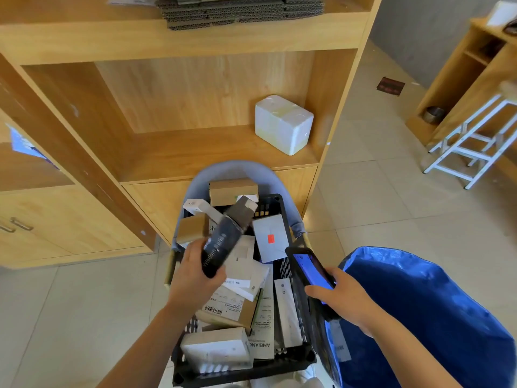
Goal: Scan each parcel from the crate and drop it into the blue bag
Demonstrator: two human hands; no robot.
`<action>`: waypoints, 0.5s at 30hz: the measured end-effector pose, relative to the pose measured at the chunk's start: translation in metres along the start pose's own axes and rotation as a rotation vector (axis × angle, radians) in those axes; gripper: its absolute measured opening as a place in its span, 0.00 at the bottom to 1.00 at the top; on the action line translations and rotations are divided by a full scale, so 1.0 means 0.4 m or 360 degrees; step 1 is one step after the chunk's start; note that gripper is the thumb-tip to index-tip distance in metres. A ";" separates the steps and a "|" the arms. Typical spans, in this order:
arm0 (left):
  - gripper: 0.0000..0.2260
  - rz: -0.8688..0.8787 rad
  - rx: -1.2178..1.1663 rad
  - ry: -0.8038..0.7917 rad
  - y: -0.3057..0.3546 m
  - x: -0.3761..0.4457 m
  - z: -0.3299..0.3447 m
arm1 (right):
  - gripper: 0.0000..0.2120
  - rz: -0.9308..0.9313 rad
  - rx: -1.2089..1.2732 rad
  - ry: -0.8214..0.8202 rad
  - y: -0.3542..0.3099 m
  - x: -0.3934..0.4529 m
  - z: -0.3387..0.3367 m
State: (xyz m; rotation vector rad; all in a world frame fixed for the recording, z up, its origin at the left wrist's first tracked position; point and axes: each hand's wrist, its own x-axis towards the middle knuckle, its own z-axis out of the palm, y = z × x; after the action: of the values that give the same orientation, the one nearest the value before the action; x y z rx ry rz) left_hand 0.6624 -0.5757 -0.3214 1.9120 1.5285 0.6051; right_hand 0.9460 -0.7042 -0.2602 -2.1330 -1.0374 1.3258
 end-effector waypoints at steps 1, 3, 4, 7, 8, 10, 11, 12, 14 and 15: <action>0.27 -0.0047 -0.0131 0.0068 0.013 0.001 -0.016 | 0.15 -0.0016 -0.0034 -0.0004 -0.001 0.001 -0.004; 0.23 -0.0098 -0.0354 0.0144 0.039 0.008 -0.046 | 0.20 -0.0068 -0.0124 0.0003 -0.005 0.003 -0.013; 0.23 -0.0114 -0.0426 0.0158 0.047 0.015 -0.060 | 0.22 -0.0106 -0.0183 0.0014 -0.009 0.004 -0.019; 0.23 -0.0182 -0.0513 0.0172 0.051 0.052 -0.086 | 0.26 -0.0232 -0.0418 0.0050 -0.027 0.003 -0.033; 0.24 -0.0195 -0.0499 0.0188 0.050 0.064 -0.092 | 0.27 -0.0264 -0.0501 0.0058 -0.036 0.002 -0.036; 0.23 -0.0187 -0.0483 0.0203 0.064 0.077 -0.101 | 0.30 -0.0325 -0.0649 0.0068 -0.051 0.003 -0.039; 0.23 -0.0162 -0.0499 0.0200 0.072 0.082 -0.103 | 0.31 -0.0353 -0.0712 0.0071 -0.057 0.005 -0.038; 0.23 -0.0152 -0.0526 0.0188 0.082 0.084 -0.106 | 0.31 -0.0375 -0.0776 0.0069 -0.062 0.007 -0.038; 0.22 -0.0154 -0.0569 0.0164 0.092 0.089 -0.107 | 0.31 -0.0408 -0.0913 0.0065 -0.068 0.010 -0.035; 0.20 -0.0157 -0.0580 0.0148 0.091 0.091 -0.106 | 0.30 -0.0419 -0.0966 0.0063 -0.069 0.011 -0.034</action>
State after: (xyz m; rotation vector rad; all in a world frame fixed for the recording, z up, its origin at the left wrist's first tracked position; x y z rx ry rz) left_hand 0.6671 -0.5383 -0.2664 1.5439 1.4432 0.8723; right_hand 0.9488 -0.6829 -0.2377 -2.2968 -1.8090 0.9123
